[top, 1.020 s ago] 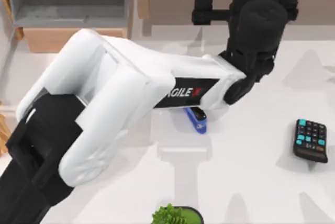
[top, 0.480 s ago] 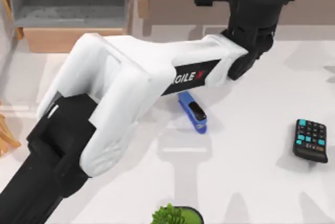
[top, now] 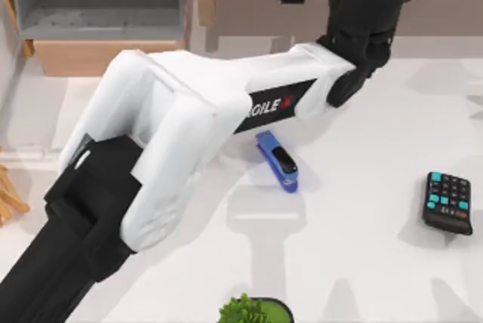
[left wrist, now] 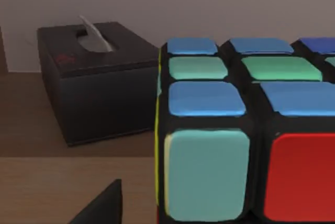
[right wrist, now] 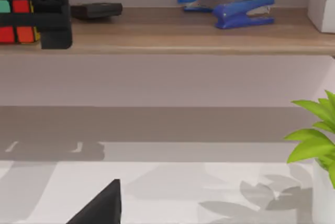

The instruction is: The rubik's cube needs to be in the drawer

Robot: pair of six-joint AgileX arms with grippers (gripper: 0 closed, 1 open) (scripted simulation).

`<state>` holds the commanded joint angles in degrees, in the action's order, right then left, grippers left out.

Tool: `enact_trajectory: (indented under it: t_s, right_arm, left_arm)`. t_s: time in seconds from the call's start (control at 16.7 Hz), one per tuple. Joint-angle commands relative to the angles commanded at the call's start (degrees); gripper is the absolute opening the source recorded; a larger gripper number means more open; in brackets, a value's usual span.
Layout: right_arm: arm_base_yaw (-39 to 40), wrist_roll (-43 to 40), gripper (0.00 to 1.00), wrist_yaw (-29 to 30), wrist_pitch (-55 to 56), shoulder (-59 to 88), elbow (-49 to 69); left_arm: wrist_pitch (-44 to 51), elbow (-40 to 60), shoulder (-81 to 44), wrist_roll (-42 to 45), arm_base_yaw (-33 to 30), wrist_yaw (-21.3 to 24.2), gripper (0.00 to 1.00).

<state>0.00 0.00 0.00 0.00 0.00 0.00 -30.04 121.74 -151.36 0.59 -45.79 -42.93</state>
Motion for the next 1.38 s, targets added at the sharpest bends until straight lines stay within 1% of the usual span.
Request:
enact_trajectory:
  t_s: [0.72, 0.78, 1.38]
  right_arm:
    - [0.0, 0.0, 1.0, 0.0, 0.0, 0.0, 0.0]
    - [0.0, 0.0, 1.0, 0.0, 0.0, 0.0, 0.0]
    - [0.0, 0.0, 1.0, 0.0, 0.0, 0.0, 0.0]
  left_arm:
    - [0.0, 0.0, 0.0, 0.0, 0.0, 0.0, 0.02]
    - [0.0, 0.0, 0.0, 0.0, 0.0, 0.0, 0.0]
    - [-0.07, -0.92, 1.04, 0.12, -0.47, -0.24, 0.0]
